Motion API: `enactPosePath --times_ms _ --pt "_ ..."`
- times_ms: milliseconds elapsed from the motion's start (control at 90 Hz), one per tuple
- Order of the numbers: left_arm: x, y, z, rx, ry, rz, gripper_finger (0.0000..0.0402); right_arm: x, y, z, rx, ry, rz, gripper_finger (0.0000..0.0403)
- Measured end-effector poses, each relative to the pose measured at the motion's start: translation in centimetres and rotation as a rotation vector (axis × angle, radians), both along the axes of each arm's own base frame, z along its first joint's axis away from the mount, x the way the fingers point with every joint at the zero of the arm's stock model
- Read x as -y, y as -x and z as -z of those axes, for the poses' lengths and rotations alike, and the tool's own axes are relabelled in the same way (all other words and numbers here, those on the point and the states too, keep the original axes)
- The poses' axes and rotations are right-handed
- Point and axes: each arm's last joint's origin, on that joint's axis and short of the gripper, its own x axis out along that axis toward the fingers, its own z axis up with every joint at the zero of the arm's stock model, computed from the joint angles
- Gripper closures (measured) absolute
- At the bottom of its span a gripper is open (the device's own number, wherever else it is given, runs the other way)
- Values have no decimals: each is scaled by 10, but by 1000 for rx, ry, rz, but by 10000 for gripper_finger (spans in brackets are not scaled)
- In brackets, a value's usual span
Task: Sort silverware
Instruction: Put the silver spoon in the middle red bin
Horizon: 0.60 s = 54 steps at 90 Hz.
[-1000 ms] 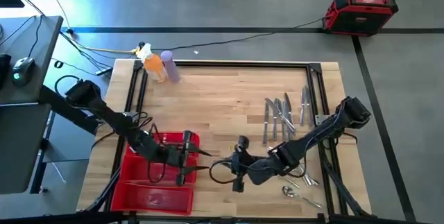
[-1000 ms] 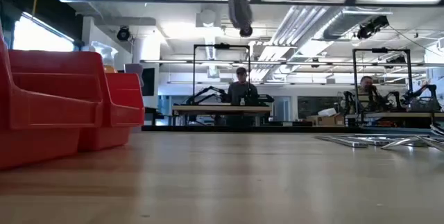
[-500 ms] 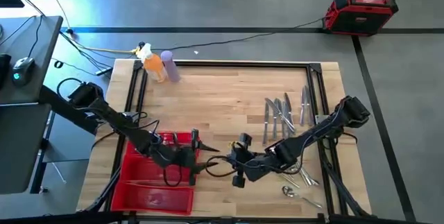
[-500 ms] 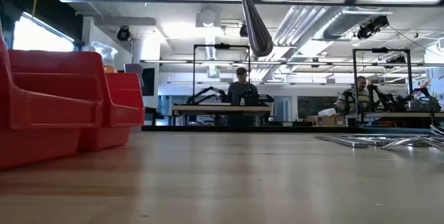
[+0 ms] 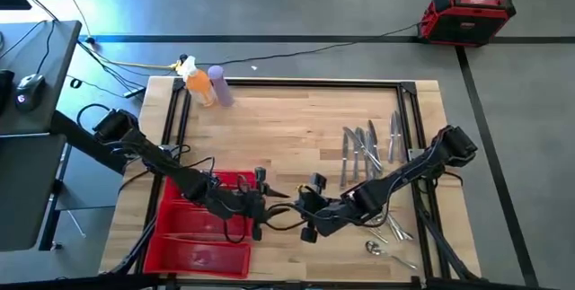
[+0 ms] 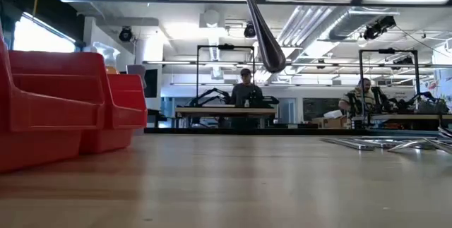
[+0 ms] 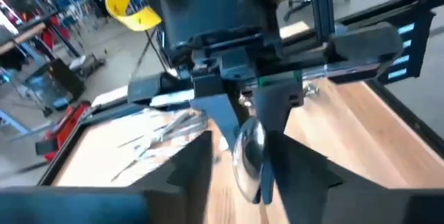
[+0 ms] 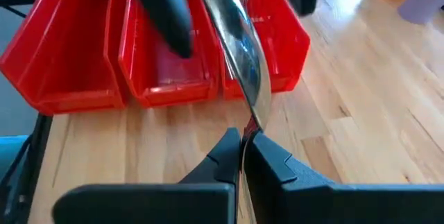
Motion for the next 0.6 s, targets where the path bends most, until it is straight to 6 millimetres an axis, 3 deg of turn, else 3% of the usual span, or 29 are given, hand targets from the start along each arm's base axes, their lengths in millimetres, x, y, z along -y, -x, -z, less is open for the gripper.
enactPosePath --times_ms 189,422,600 --pt "-1 0 -1 -3 3 -5 391 0 0 0 2 -11 3 402" --pt "0 2 0 1 -14 -62 400 0 0 0 -6 28 -19 393" --pt "2 4 3 -22 -15 -77 401 0 1 0 -21 82 -63 304"
